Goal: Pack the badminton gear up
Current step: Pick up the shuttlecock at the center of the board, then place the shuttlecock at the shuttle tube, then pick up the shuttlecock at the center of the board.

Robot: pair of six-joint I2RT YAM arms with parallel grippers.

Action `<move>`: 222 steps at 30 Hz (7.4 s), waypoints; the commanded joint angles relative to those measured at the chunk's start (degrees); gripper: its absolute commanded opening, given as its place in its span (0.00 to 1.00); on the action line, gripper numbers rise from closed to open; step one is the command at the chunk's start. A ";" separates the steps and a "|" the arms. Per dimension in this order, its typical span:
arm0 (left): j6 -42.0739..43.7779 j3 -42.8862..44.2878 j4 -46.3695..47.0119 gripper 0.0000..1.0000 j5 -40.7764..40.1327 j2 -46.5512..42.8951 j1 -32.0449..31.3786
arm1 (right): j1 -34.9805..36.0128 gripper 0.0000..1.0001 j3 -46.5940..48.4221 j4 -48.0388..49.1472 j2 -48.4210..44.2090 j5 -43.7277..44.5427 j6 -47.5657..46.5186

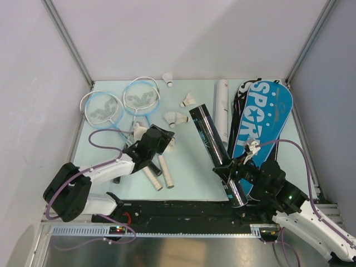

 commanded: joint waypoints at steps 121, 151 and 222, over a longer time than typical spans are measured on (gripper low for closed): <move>49.68 35.71 -40.64 0.06 59.16 -19.75 13.69 | 2.45 0.26 -5.52 55.60 21.95 -6.00 -66.98; 59.33 49.77 -42.14 0.99 28.17 -24.84 18.85 | 2.51 0.27 -1.58 44.34 16.28 11.73 -34.46; 43.31 54.32 -17.48 0.16 33.20 45.08 15.60 | 2.82 0.29 3.29 23.94 -4.71 12.66 -24.01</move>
